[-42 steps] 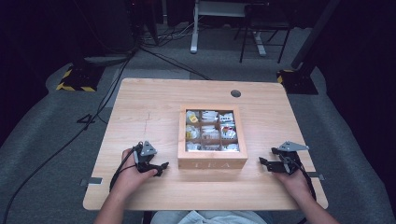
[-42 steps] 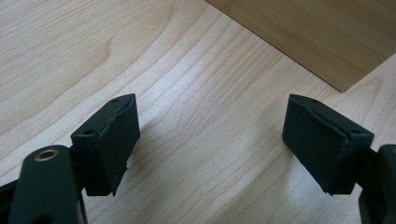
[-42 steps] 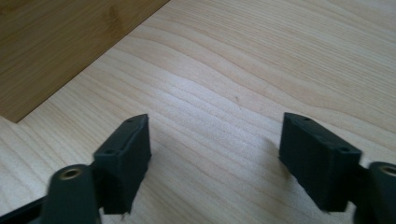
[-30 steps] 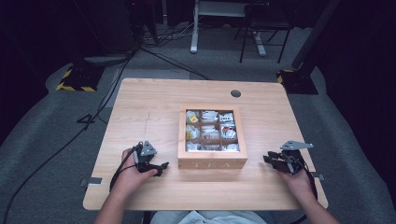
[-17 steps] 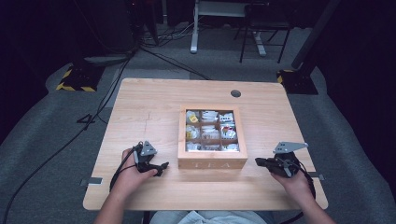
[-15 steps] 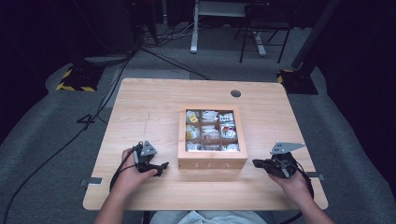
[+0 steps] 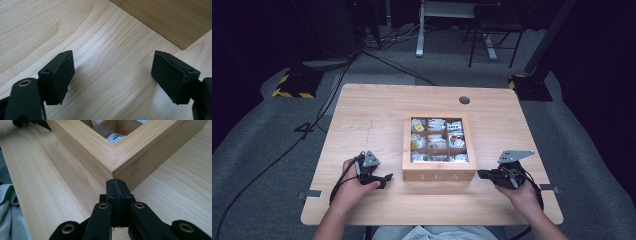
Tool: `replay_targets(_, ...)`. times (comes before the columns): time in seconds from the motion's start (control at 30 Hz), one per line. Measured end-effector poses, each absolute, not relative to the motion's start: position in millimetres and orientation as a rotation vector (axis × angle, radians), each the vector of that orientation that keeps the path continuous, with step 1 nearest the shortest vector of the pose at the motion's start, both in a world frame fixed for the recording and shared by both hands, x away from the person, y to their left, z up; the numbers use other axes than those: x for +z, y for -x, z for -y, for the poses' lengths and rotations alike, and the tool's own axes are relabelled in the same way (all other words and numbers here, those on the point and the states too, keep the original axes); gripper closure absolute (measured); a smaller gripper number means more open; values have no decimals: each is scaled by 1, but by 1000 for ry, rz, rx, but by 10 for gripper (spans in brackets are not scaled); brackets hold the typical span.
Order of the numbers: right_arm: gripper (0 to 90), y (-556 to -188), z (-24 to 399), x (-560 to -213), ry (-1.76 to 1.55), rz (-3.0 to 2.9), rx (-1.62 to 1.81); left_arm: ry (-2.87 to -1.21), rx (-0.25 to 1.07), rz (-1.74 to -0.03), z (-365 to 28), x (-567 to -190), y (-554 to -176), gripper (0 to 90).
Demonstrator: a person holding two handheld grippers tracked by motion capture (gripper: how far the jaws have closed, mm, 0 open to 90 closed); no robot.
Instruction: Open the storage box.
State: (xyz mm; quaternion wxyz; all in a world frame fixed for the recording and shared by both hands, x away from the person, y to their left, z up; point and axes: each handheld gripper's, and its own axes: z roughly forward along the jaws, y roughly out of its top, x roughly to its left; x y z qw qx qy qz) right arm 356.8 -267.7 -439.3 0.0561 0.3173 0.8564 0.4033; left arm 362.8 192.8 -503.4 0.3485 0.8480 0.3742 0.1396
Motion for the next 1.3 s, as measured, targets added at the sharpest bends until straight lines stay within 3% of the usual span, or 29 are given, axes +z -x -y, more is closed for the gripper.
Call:
replay_targets(0.8, 900, -353, 269, -437, -997, -2521, 1335, -2192, 367, -970, -193, -503, -364, 195)
replay_targets(1.3, 900, -356, 270, -415, -981, -2431, 1454, -2198, 360, -963, -192, -503, -366, 195)
